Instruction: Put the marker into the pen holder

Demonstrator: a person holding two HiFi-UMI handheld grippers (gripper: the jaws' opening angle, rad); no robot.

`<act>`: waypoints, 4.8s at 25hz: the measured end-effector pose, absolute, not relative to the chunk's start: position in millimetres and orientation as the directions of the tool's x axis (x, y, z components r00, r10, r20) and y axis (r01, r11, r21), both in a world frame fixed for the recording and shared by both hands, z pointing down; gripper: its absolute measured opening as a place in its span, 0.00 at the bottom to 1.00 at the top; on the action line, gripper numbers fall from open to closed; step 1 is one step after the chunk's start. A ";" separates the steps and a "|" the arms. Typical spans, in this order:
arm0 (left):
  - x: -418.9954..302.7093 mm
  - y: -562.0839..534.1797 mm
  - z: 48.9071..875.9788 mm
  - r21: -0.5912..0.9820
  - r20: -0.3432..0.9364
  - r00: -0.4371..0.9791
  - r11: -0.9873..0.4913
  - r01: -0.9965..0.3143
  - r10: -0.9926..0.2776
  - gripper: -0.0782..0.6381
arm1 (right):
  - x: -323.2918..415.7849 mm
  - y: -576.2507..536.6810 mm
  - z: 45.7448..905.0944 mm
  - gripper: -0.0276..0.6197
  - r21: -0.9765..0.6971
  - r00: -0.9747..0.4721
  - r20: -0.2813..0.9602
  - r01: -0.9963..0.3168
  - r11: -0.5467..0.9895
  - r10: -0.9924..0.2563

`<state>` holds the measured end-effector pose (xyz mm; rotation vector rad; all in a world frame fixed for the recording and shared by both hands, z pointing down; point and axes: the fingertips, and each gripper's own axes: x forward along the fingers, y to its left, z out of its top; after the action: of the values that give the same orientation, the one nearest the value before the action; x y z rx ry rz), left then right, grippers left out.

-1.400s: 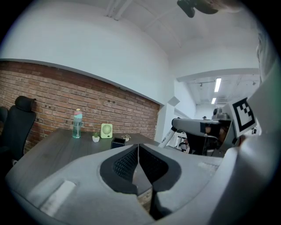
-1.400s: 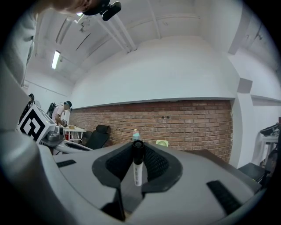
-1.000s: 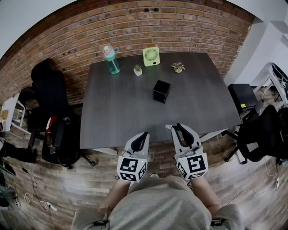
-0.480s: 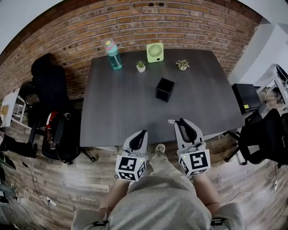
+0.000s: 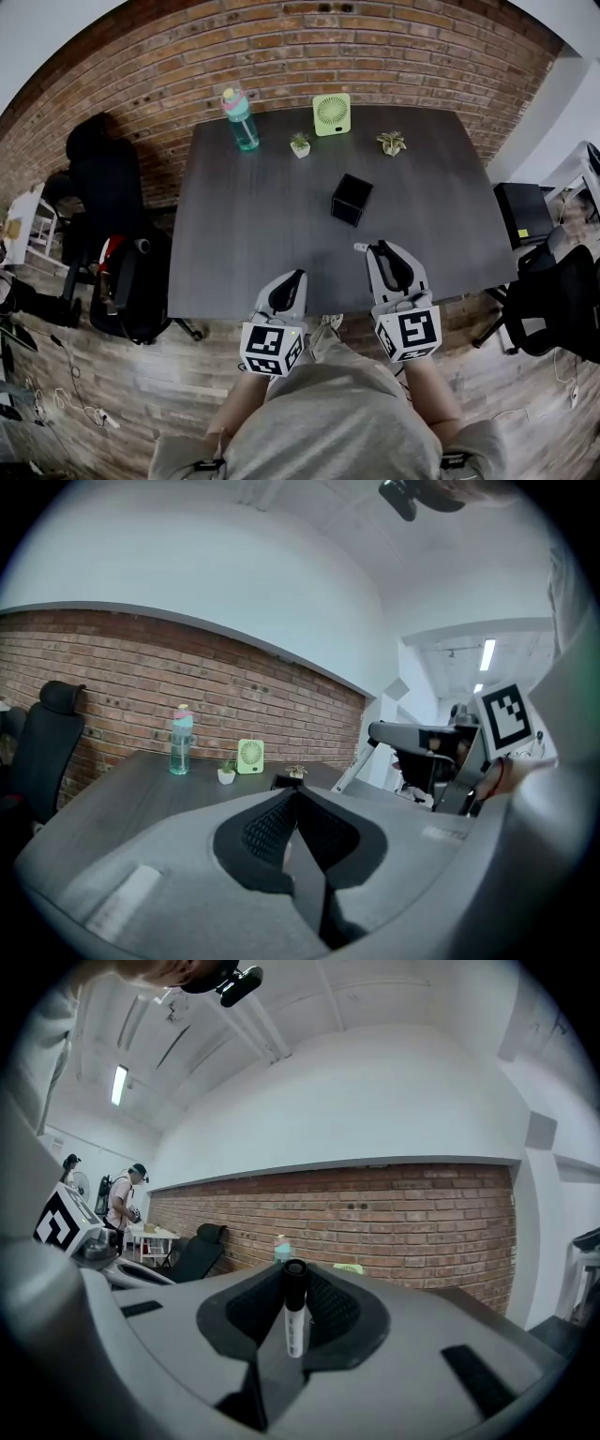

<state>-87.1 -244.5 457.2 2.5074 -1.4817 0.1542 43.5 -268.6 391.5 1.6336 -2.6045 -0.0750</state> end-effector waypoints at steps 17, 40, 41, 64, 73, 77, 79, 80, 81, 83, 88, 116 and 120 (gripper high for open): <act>-82.0 -326.0 458.7 0.146 0.231 0.473 -0.450 -0.881 -0.850 0.14 | 57.6 -368.2 395.9 0.16 0.089 -0.427 0.060 -0.898 0.431 -0.902; -70.6 -369.9 468.6 0.152 0.271 0.474 -0.449 -0.881 -0.838 0.14 | 63.7 -445.2 467.1 0.16 0.072 -0.419 0.200 -0.895 0.440 -0.886; -70.5 -370.8 469.3 0.152 0.272 0.474 -0.449 -0.881 -0.837 0.14 | 62.8 -447.6 471.3 0.16 0.073 -0.420 0.208 -0.894 0.442 -0.883; -70.3 -389.4 476.5 0.143 0.290 0.481 -0.459 -0.877 -0.827 0.14 | 49.2 -480.4 552.6 0.16 0.087 -0.415 0.369 -0.875 0.476 -0.831; -68.3 -391.8 475.1 0.144 0.289 0.484 -0.463 -0.875 -0.826 0.14 | 45.9 -481.3 555.1 0.16 0.091 -0.419 0.365 -0.873 0.480 -0.831; -66.3 -390.3 476.2 0.147 0.291 0.488 -0.466 -0.872 -0.823 0.14 | 44.9 -474.7 554.7 0.16 0.091 -0.420 0.374 -0.870 0.484 -0.827; -65.0 -389.7 476.4 0.148 0.292 0.491 -0.469 -0.871 -0.821 0.14 | 45.9 -472.6 554.8 0.16 0.094 -0.418 0.373 -0.871 0.482 -0.828; -64.7 -389.4 476.6 0.148 0.292 0.492 -0.469 -0.870 -0.820 0.14 | 46.4 -471.8 554.9 0.16 0.094 -0.416 0.373 -0.872 0.480 -0.829; -64.5 -389.0 476.7 0.149 0.292 0.493 -0.470 -0.870 -0.820 0.14 | 46.6 -470.9 555.1 0.16 0.093 -0.415 0.374 -0.873 0.479 -0.829; -63.8 -388.0 477.2 0.150 0.292 0.495 -0.472 -0.869 -0.818 0.14 | 46.9 -468.7 555.8 0.16 0.092 -0.414 0.374 -0.874 0.478 -0.830; -60.5 -384.3 477.5 0.151 0.290 0.502 -0.479 -0.865 -0.815 0.14 | 49.5 -464.9 556.7 0.16 0.084 -0.409 0.375 -0.879 0.470 -0.832; -65.2 -358.9 473.6 0.143 0.277 0.505 -0.485 -0.863 -0.817 0.14 | 53.5 -457.7 554.3 0.18 0.104 -0.385 0.378 -0.886 0.452 -0.842; -64.7 -345.6 472.2 0.135 0.271 0.511 -0.494 -0.859 -0.816 0.14 | 56.3 -443.3 546.3 0.19 0.096 -0.384 0.361 -0.891 0.443 -0.850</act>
<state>-64.7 -345.6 472.2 2.5028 -1.4173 0.2499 56.3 -443.3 546.3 1.4809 -2.3426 0.1607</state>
